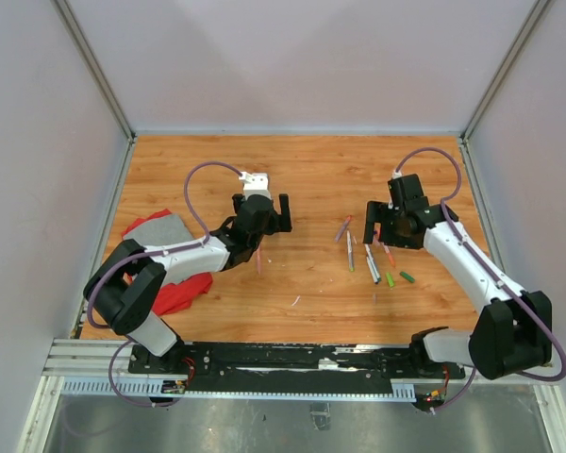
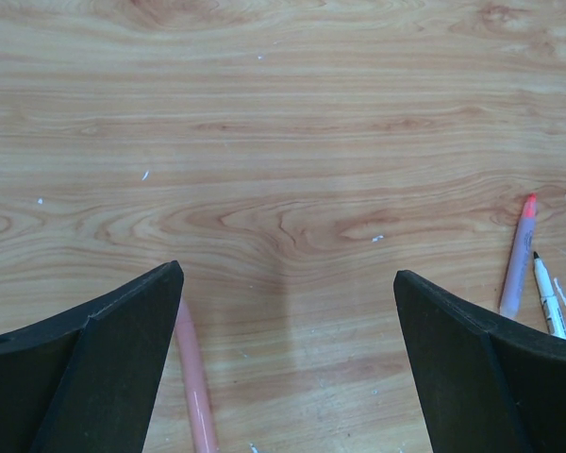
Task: Insert the pens into the pen caps
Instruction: Pick up the pen from the center of the board.
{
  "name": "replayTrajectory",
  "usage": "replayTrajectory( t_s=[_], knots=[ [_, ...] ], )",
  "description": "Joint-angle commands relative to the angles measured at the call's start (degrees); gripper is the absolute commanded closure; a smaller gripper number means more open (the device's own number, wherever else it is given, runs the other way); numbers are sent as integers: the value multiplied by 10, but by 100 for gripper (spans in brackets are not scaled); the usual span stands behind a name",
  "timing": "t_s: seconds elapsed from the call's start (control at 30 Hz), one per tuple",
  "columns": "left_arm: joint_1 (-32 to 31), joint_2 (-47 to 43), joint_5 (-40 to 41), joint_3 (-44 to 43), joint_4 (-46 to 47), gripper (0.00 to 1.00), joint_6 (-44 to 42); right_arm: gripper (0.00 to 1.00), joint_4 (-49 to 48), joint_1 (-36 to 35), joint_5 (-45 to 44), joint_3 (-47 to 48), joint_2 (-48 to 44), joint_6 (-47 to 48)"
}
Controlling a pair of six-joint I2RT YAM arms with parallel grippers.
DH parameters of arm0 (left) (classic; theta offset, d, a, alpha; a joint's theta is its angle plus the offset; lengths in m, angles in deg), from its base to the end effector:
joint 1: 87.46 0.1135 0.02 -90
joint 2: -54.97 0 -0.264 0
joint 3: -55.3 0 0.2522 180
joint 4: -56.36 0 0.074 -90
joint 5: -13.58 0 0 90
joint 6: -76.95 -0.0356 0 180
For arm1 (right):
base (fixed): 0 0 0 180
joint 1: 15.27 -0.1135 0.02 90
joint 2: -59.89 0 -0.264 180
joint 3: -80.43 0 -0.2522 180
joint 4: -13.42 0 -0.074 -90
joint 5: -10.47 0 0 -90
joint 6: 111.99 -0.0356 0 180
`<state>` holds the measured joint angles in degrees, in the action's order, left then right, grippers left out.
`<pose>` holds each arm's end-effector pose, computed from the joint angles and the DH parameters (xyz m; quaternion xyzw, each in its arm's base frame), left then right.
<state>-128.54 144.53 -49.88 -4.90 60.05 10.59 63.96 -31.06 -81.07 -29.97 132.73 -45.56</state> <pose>0.2616 -0.2069 0.2080 0.0041 0.8329 -0.1132 0.5417 0.2492 0.0695 0.2631 0.0686 0.9479 0.0926 0.2970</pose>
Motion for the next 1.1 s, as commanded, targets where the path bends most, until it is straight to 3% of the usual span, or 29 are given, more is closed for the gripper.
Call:
replayTrajectory(
  t_s=[0.0, 0.23, 0.53, 1.07],
  knots=[
    [-2, 3, 8, -7, 24, 0, -17, 15, 19, 6, 25, 19, 25, 15],
    [-2, -16, -33, 25, 74, 0, -28, 41, -30, -4, 129, 16, 65, 26],
    [-2, -15, -50, 25, 75, 0, -33, 48, -50, -26, 143, 58, 165, 27],
    [-2, -1, -60, 15, 63, 0, -25, 59, -26, -64, 67, 126, 289, 22]
  ],
)
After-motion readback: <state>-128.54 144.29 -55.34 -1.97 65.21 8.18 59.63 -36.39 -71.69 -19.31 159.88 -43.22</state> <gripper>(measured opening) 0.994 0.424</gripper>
